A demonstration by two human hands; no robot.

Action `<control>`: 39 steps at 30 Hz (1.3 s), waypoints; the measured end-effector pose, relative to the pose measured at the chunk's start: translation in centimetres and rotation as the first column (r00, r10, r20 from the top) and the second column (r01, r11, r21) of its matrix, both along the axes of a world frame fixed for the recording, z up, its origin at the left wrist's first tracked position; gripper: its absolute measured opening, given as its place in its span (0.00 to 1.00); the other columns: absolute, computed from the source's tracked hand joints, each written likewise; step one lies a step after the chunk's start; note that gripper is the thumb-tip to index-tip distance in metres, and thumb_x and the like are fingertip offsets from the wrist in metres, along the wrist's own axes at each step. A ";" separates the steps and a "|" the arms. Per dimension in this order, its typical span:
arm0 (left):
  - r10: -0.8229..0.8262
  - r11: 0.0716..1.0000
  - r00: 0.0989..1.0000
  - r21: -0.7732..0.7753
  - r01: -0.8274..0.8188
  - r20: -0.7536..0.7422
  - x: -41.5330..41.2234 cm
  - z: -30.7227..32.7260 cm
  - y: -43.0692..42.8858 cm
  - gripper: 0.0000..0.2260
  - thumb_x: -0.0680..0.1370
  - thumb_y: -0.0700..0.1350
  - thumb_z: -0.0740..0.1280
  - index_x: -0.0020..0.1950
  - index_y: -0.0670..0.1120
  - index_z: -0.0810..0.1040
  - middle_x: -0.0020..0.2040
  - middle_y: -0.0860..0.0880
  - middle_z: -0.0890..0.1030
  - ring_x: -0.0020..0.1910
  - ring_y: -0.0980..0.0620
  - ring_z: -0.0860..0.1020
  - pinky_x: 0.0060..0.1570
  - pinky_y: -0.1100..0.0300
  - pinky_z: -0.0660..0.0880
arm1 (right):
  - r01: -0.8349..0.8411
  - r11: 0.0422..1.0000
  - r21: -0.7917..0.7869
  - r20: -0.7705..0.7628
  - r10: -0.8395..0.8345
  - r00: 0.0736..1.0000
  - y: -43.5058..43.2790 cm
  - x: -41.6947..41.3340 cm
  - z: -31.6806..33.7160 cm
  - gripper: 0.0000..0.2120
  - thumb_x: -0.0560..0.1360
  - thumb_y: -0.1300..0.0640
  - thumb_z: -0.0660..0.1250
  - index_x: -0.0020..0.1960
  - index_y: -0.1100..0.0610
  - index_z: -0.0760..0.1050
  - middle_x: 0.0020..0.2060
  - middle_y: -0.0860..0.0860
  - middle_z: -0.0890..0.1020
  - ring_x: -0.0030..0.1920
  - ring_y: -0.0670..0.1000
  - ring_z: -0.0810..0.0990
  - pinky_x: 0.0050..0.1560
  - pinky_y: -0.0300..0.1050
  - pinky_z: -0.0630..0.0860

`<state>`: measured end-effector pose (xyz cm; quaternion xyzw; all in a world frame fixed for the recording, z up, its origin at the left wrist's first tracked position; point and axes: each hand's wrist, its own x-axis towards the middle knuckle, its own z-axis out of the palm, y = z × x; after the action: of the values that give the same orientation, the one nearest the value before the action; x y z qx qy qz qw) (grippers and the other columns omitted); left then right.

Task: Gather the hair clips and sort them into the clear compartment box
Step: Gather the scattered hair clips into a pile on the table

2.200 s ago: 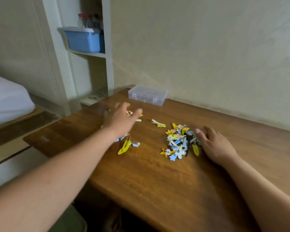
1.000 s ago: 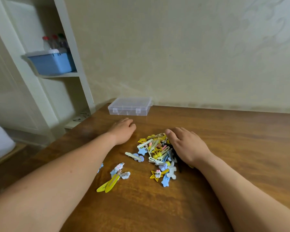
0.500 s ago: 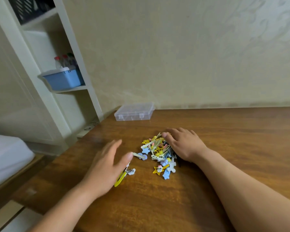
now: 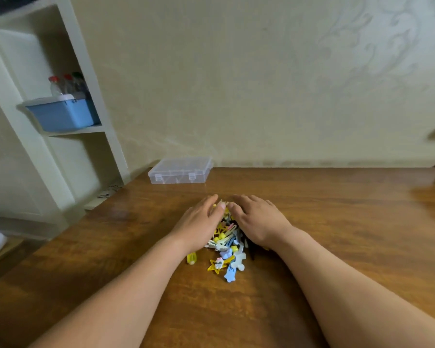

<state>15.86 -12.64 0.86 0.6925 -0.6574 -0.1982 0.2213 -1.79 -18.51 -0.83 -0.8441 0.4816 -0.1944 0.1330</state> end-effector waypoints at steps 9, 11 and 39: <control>-0.164 0.986 0.967 -0.073 0.152 -0.197 0.2 -0.5 -0.8 0.24 0.86 0.64 0.50 0.79 0.62 0.72 0.76 0.60 0.76 0.76 0.57 0.72 0.77 0.47 0.69 | 0.052 0.997 0.060 0.181 -0.062 0.982 -0.5 -0.2 0.4 0.19 0.86 0.42 0.54 0.66 0.49 0.78 0.60 0.50 0.81 0.61 0.53 0.79 0.65 0.54 0.75; -0.153 0.987 0.950 -0.092 0.132 -0.272 0.2 -0.1 0.1 0.26 0.86 0.68 0.52 0.81 0.61 0.69 0.79 0.59 0.73 0.78 0.55 0.71 0.77 0.49 0.68 | 0.045 0.996 0.073 0.211 -0.059 0.976 -0.3 -0.3 0.6 0.21 0.87 0.42 0.53 0.71 0.49 0.76 0.64 0.50 0.81 0.65 0.53 0.78 0.67 0.53 0.74; -0.163 0.987 0.986 -0.022 0.162 -0.047 -1.2 -0.3 0.3 0.29 0.87 0.67 0.47 0.86 0.58 0.62 0.86 0.57 0.64 0.85 0.51 0.59 0.83 0.48 0.57 | 0.161 0.987 0.028 -0.028 -0.160 0.987 5.0 -2.1 0.4 0.28 0.86 0.38 0.48 0.81 0.49 0.65 0.78 0.50 0.72 0.78 0.53 0.68 0.78 0.53 0.63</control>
<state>14.69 -12.32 0.51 0.6297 -0.7078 -0.2264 0.2264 -3.91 -13.50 -0.40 -0.8029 0.5526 -0.1863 0.1234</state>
